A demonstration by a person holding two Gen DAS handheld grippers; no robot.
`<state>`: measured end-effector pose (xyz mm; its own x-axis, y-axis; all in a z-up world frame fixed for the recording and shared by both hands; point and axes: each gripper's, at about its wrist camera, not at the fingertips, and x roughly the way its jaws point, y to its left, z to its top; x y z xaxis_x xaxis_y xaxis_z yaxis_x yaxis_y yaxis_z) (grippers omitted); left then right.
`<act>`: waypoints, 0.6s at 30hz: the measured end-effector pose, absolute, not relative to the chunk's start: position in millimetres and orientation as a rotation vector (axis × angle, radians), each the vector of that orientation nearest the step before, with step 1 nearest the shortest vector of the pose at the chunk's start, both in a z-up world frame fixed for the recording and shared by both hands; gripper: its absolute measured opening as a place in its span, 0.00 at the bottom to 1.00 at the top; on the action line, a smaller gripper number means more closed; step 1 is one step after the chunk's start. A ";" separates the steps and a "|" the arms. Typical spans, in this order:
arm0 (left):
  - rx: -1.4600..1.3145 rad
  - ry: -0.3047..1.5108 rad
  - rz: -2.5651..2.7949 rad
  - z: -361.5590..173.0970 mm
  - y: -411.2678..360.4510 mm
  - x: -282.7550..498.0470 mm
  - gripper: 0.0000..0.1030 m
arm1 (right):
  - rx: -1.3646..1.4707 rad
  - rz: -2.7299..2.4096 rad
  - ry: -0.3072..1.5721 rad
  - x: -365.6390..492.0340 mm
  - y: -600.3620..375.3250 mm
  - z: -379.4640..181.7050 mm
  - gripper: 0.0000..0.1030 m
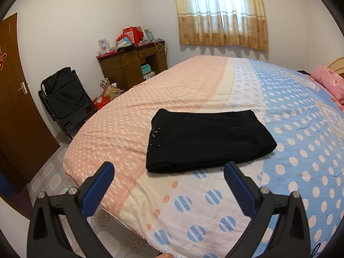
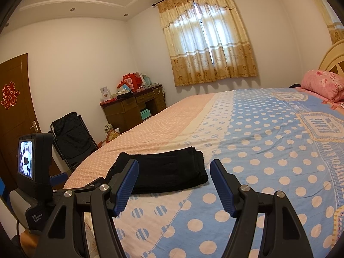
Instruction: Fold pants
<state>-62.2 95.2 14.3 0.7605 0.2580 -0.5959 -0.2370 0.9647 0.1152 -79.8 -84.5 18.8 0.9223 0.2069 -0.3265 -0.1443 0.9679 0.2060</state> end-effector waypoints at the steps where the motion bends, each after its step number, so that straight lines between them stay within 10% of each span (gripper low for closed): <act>1: 0.033 0.653 0.269 14.2 95.1 -62.2 1.00 | 0.179 0.181 0.354 -79.7 -84.4 18.9 0.68; 18: 0.029 0.658 0.275 11.7 93.8 -62.4 1.00 | 0.182 0.187 0.361 -80.2 -84.0 14.2 0.68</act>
<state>-62.4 93.8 11.7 0.7566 0.2612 -0.5995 -0.2428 0.9634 0.1133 -80.2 -84.0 14.2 0.9189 0.2127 -0.3322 -0.1482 0.9667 0.2088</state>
